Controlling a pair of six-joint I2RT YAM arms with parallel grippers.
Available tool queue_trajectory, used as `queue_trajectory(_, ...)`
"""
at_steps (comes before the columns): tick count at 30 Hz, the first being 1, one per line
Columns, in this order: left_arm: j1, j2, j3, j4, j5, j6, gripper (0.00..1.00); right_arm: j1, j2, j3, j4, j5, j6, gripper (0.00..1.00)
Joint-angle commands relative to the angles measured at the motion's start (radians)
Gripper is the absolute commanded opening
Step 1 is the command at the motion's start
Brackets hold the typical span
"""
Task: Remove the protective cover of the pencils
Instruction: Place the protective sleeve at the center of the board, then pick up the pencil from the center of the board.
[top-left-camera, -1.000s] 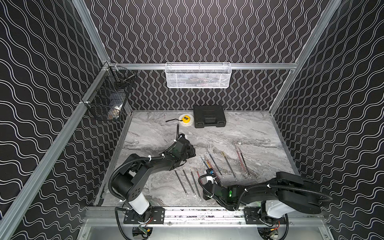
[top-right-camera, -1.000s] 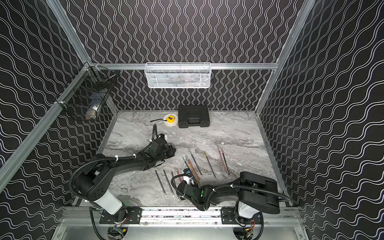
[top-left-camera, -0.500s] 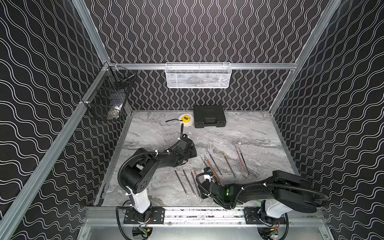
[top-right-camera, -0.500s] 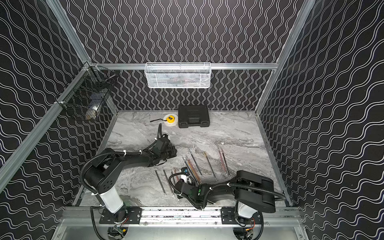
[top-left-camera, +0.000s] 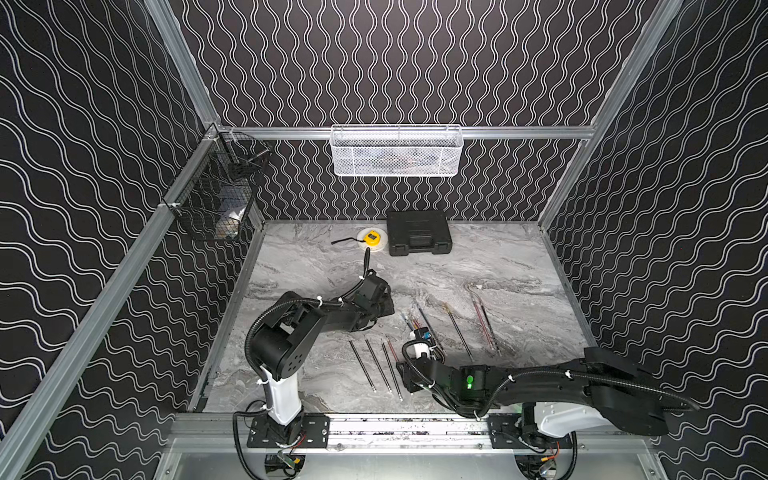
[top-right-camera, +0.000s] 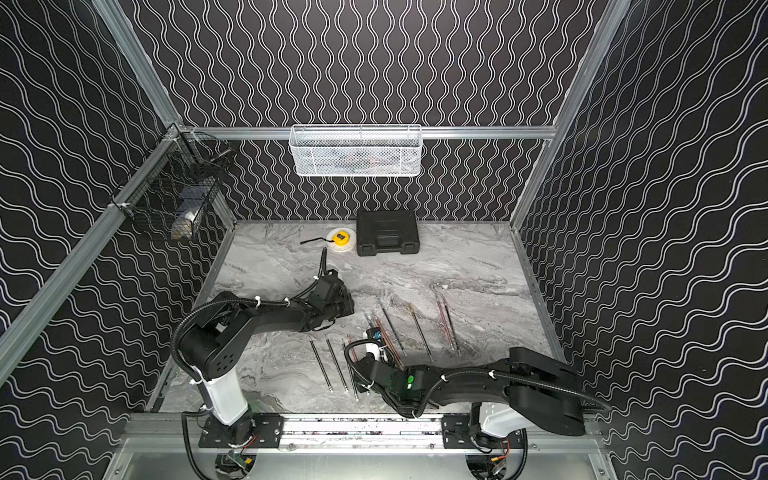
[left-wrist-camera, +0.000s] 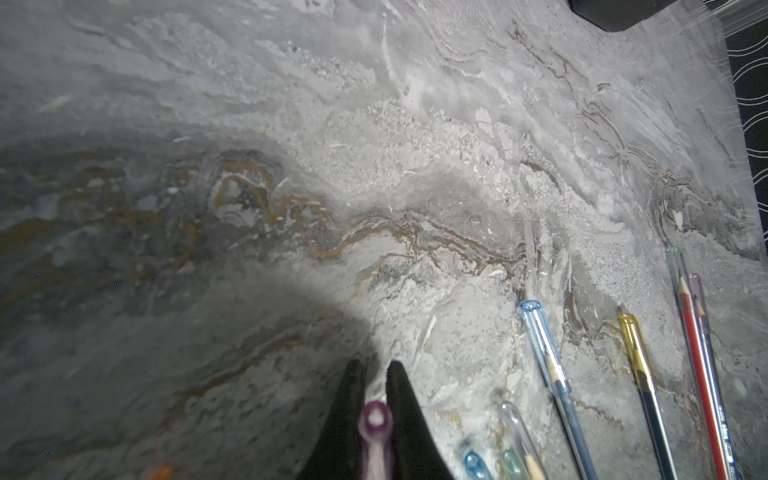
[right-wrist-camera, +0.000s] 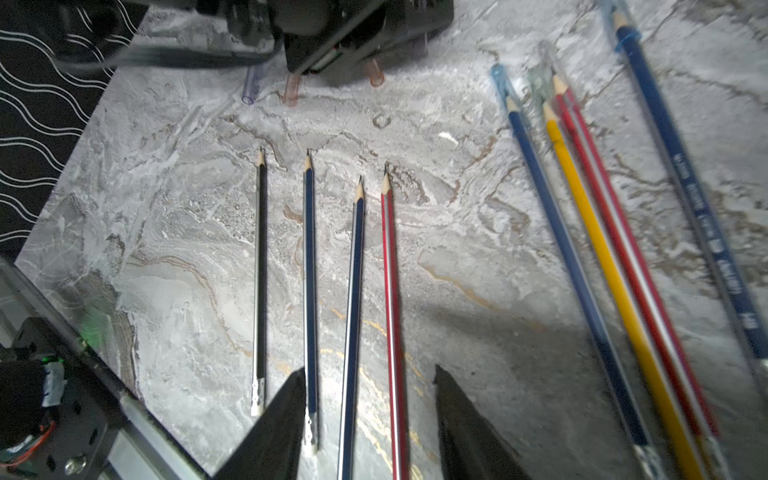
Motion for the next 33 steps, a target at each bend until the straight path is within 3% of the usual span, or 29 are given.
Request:
queue_trajectory(1,0.0,0.016,0.009,-0.035,-0.029,-0.008,0.05,0.0,-0.044,-0.003,-0.058,0.053,-0.011,0.53)
queue_trajectory(14,-0.004,-0.05,-0.004,-0.089,-0.069,-0.015,0.31,-0.049,-0.191,-0.064,-0.121,0.083,-0.005,0.58)
queue_trajectory(33,-0.006,-0.126,0.015,-0.12,-0.049,-0.01,0.31,-0.189,-0.038,-0.059,-0.068,-0.049,-0.006,0.51)
